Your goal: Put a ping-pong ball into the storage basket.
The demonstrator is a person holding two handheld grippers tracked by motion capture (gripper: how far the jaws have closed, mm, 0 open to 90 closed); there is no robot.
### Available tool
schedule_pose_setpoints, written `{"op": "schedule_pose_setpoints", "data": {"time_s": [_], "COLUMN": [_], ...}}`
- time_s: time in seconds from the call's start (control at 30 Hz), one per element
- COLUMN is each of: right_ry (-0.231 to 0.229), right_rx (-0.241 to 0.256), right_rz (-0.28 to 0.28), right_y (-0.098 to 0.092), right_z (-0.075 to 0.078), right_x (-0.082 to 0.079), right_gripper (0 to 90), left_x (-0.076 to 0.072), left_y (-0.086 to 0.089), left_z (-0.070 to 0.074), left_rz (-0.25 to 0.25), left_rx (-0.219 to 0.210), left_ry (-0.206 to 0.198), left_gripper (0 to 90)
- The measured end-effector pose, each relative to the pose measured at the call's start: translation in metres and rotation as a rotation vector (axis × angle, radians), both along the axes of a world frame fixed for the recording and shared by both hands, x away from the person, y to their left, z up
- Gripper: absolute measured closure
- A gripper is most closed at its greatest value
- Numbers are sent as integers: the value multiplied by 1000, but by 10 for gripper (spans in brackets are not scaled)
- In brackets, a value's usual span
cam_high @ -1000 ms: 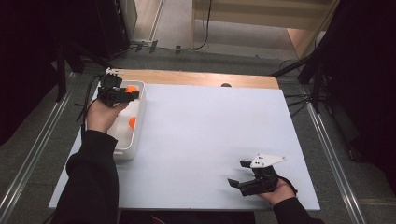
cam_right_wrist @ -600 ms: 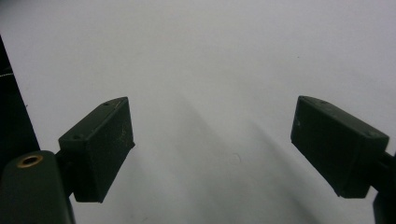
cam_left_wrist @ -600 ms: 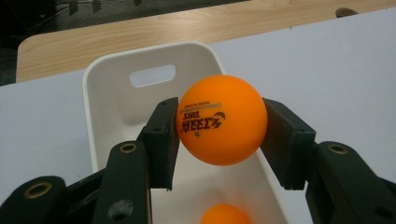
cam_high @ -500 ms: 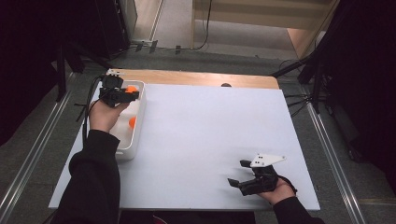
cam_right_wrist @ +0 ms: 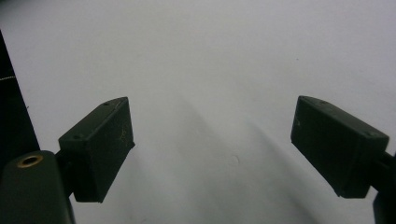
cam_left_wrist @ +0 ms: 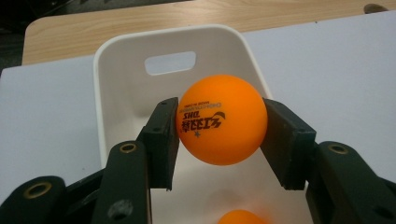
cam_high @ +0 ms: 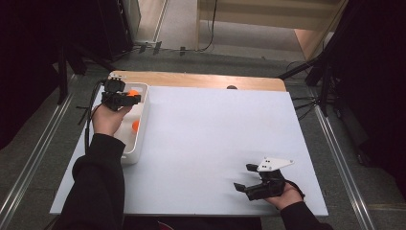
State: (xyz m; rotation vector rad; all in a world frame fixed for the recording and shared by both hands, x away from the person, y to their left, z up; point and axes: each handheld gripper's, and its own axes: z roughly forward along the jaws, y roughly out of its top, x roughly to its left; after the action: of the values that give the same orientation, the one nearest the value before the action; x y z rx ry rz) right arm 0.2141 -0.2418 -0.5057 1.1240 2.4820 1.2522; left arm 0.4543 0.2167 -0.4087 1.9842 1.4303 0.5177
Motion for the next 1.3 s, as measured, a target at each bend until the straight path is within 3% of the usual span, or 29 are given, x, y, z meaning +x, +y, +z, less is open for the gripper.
{"op": "schedule_pose_setpoints", "data": {"time_s": [0.5, 0.67, 0.8, 0.97, 1.3], "right_ry": [-7, -7, -3, -2, -6], "right_rx": [-5, -8, -5, -6, -12], "right_rz": [-8, -10, -9, -9, -4], "right_y": [-1, -1, 0, 0, 1], "right_z": [1, 2, 2, 2, 2], "right_x": [-6, -7, -7, -7, -7], "right_gripper": [117, 116, 116, 117, 117], "left_x": [6, 4, 3, 2, -6], "left_y": [-2, -2, -2, -3, -9], "left_z": [-6, -1, 2, 7, 16], "left_rz": [6, 1, -3, -31, -81], "left_rx": [-16, -45, -51, -56, -84], "left_ry": [14, 14, 12, 23, 13], "left_gripper": [473, 357, 349, 282, 282]}}
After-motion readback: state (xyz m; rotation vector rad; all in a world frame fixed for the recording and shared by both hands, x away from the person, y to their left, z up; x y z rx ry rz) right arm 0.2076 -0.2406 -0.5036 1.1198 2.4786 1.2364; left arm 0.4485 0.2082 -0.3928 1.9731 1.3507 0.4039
